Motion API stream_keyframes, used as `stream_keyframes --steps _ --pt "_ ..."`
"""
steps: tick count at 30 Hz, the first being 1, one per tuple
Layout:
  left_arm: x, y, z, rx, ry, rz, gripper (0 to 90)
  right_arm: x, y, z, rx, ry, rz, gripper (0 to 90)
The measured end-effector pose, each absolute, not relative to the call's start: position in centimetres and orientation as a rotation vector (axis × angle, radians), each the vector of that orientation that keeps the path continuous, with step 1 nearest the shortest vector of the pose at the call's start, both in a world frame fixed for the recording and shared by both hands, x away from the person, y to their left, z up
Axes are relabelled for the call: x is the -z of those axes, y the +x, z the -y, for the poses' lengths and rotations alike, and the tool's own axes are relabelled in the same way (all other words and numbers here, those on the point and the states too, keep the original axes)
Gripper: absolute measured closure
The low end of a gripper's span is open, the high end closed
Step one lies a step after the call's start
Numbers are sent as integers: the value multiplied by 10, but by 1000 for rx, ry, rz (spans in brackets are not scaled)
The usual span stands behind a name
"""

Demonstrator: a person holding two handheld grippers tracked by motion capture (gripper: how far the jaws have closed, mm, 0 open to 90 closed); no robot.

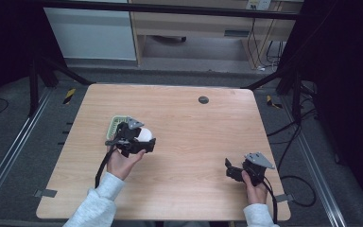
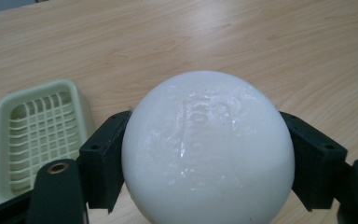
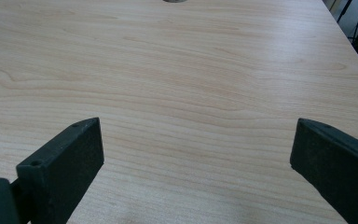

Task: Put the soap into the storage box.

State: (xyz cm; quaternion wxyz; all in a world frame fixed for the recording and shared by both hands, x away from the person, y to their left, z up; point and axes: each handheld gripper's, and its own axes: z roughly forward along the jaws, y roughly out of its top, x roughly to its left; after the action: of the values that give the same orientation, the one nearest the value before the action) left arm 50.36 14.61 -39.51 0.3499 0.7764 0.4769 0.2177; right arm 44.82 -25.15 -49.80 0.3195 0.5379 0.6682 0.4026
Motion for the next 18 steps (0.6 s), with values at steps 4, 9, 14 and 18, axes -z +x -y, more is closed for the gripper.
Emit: stream_keyframes --steps 4,9,14,18 --pt "394 510 -156 -563 1985 -1267 243 498 448 251 -1067 1414 -1756 30" --pt "394 518 -168 -581 1972 -1302 243 498 448 252 -1065 1411 -1756 30" --pt "394 527 -178 -590 1967 -1337 243 498 448 252 -1064 1411 -1757 30" --pt "398 535 -185 -596 1966 -1364 243 498 448 251 -1063 1407 -1761 30"
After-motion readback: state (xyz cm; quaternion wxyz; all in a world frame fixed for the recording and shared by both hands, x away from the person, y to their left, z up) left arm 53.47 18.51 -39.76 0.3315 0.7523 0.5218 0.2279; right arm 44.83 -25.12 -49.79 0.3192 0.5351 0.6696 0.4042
